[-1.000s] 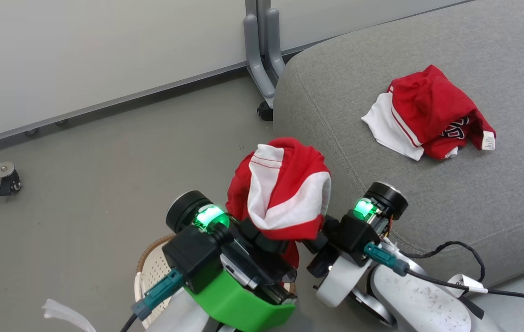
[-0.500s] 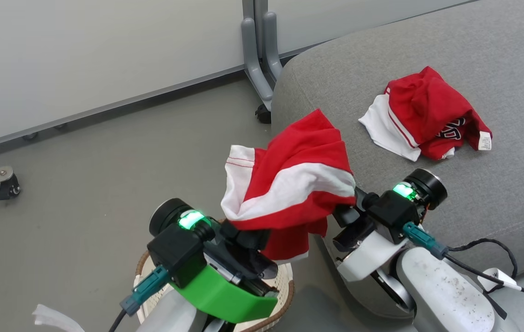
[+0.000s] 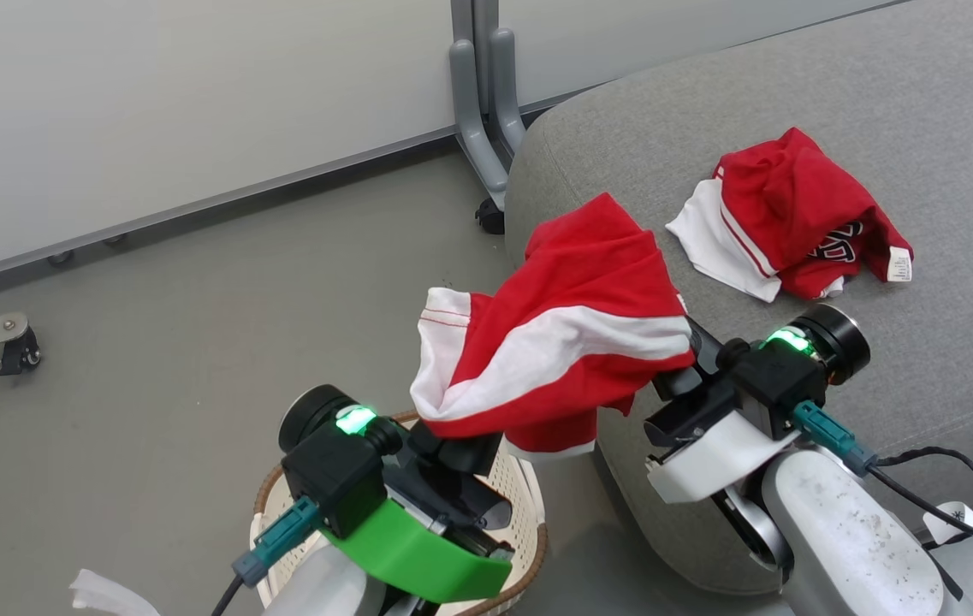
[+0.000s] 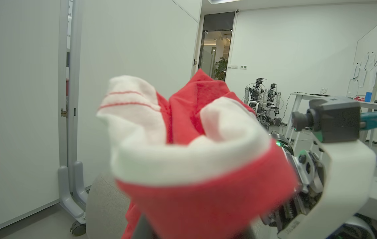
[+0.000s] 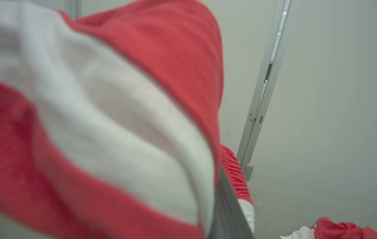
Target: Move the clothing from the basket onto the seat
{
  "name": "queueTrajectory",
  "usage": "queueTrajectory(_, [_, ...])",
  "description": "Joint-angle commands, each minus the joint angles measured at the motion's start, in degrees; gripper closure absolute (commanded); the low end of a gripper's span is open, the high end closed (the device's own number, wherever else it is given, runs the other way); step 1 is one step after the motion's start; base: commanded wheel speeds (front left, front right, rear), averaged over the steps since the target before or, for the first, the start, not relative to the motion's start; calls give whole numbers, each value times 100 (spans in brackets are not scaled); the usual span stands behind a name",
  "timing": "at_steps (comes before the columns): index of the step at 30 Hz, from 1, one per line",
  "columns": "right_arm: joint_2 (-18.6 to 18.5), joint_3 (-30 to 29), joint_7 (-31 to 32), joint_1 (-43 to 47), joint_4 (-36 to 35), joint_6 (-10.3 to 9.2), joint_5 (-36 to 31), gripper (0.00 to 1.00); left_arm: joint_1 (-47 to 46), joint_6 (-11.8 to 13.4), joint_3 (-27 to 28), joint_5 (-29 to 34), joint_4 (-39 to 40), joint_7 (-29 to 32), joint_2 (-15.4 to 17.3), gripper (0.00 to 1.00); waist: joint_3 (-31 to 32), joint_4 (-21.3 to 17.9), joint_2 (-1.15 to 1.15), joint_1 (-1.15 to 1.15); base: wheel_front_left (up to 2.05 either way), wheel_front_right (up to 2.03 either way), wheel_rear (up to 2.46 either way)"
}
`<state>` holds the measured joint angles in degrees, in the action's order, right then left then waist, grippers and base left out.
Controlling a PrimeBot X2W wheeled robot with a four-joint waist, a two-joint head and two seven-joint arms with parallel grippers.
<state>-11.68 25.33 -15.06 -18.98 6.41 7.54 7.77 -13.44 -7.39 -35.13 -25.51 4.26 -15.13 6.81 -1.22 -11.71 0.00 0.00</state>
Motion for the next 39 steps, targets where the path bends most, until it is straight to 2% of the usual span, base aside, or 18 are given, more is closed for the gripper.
queueTrajectory(1, [-8, -24, -17, 96, -23, -9, 1, 100, 74, -16, 20, -29, 18, -1, 40, 100, 6, 11, 0, 0, 0, 0, 0])
queueTrajectory(27, [-58, 73, -17, 86, -2, -10, 45, 100, -2, -16, 36, 22, 188, -1, -26, 100, 14, 48, 0, 0, 0, 0, 0])
queueTrajectory(28, [-60, 72, -17, 79, -6, -10, 47, 100, 6, -16, 57, 32, 186, -1, -32, 75, 14, 49, 0, 0, 0, 0, 0])
queueTrajectory(29, [-27, 28, -17, 79, -23, -10, 100, 100, 19, -16, 81, 48, 186, -1, -43, 25, 15, 50, 0, 0, 0, 0, 0])
queueTrajectory(30, [1, -9, -17, 85, -35, -10, 138, 100, 38, -16, 104, 56, 185, -1, -54, 0, 17, 53, 0, 0, 0, 0, 0])
queueTrajectory(35, [16, -160, -17, 110, -105, -9, 195, 100, 153, -16, 108, 36, 90, -1, -84, 0, 43, 112, 0, 0, 0, 0, 0])
queueTrajectory(39, [-15, -322, -17, 177, -165, -10, 187, 100, 250, -16, 111, 150, -62, -1, 47, 0, 95, 201, 0, 0, 0, 0, 0])
